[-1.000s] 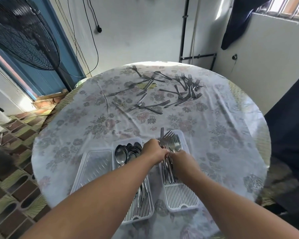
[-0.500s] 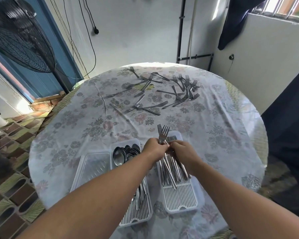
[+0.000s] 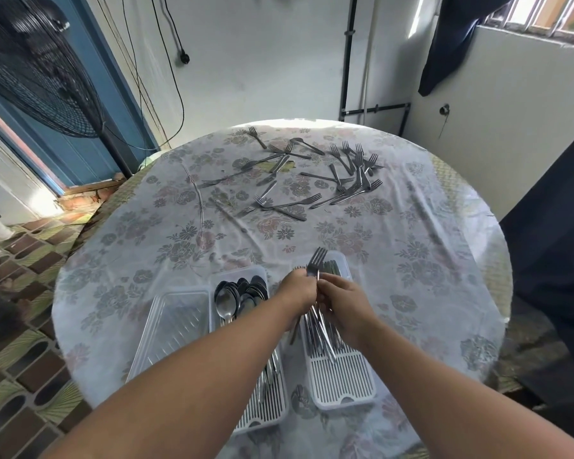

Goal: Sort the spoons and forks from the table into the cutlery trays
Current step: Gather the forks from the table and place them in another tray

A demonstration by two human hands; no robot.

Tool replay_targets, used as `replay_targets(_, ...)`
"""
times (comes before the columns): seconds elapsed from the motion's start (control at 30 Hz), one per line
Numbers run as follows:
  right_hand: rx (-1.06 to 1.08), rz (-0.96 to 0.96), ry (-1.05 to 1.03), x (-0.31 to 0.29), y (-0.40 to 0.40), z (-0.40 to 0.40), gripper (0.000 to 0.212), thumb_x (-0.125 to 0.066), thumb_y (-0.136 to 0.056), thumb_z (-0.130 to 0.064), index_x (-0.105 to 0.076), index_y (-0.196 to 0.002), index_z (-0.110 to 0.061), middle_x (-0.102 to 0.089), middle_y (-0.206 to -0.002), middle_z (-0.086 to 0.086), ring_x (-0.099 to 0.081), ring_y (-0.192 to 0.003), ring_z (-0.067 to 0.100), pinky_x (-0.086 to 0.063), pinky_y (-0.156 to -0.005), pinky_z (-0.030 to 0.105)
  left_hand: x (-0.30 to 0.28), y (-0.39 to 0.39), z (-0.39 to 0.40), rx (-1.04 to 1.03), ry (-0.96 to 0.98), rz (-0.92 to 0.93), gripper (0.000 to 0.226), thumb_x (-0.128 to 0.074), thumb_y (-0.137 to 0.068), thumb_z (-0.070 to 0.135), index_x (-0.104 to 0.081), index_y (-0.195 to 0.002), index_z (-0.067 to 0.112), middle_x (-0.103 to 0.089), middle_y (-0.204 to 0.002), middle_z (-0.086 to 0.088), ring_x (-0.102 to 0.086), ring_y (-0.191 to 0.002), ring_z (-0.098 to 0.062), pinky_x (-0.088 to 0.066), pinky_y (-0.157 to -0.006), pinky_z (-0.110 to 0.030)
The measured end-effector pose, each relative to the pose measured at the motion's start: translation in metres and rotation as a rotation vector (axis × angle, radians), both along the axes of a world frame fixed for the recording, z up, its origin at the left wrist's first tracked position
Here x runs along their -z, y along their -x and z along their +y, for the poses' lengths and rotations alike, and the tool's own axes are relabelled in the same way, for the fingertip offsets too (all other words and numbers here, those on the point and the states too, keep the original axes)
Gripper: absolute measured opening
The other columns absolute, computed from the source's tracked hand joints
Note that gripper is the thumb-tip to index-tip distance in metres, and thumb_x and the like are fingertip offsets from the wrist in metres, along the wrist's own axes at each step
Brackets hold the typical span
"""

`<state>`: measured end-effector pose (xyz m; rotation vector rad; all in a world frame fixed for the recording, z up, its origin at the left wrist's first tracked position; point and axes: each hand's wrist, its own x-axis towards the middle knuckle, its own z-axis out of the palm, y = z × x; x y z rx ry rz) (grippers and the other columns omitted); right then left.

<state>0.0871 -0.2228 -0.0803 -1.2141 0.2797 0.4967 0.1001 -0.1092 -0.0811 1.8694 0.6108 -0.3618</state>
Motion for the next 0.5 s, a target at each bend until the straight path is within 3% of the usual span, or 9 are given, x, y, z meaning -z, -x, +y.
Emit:
replay_targets(0.1,-0.039,-0.036,0.161,0.002,-0.002,-0.01,0.015,-0.058,-0.102,-0.006,-0.073,-0.106,-0.01,-0.071,-0.067,0.0,-0.059,-0.052,0.008,-0.046,-0.047,0.021,-0.016,0.012,-0.007,-0.024,-0.01,-0.055,0.022,-0.052,-0.096,0.022,-0.071,-0.094,0.012,-0.068,-0.085,-0.009,-0.061,-0.075,-0.025,-0.057,-0.075,-0.045)
replay_targets(0.17,-0.041,-0.087,0.264,0.004,-0.008,-0.011,0.016,-0.061,-0.101,-0.009,-0.073,-0.112,-0.009,-0.071,-0.068,-0.001,-0.056,-0.051,0.007,-0.045,-0.049,0.021,-0.019,0.014,-0.013,-0.037,-0.077,-0.09,0.022,-0.057,-0.098,0.025,-0.074,-0.093,0.014,-0.072,-0.088,-0.011,-0.064,-0.079,-0.026,-0.056,-0.077,-0.042)
replay_targets(0.23,-0.039,-0.17,0.37,0.002,-0.012,-0.011,0.019,-0.062,-0.101,-0.012,-0.069,-0.118,-0.011,-0.075,-0.086,0.004,-0.059,-0.054,0.006,-0.046,-0.05,0.022,-0.017,0.011,-0.018,-0.075,-0.195,-0.078,0.023,-0.057,-0.1,0.033,-0.076,-0.101,0.02,-0.071,-0.102,-0.011,-0.061,-0.101,-0.03,-0.048,-0.08,-0.037)
replay_targets(0.33,-0.063,-0.323,0.655,-0.002,-0.012,-0.017,0.022,-0.056,-0.103,-0.015,-0.052,-0.12,-0.028,-0.07,-0.097,0.005,-0.059,-0.056,0.011,-0.044,-0.045,0.025,-0.018,0.007,-0.017,-0.14,-0.381,-0.018,0.028,-0.058,-0.098,0.049,-0.075,-0.115,0.034,-0.056,-0.127,-0.006,-0.037,-0.125,-0.034,-0.036,-0.105,-0.046)
replay_targets(0.5,-0.237,-0.675,1.098,0.008,-0.006,-0.023,0.017,-0.053,-0.1,-0.008,-0.06,-0.106,-0.022,-0.058,-0.098,0.006,-0.057,-0.07,0.02,-0.045,-0.058,0.03,-0.005,-0.005,-0.008,-0.245,-0.346,-0.022,0.036,-0.062,-0.086,0.064,-0.079,-0.098,0.035,-0.057,-0.123,-0.002,-0.036,-0.118,-0.033,-0.042,-0.103,-0.05)
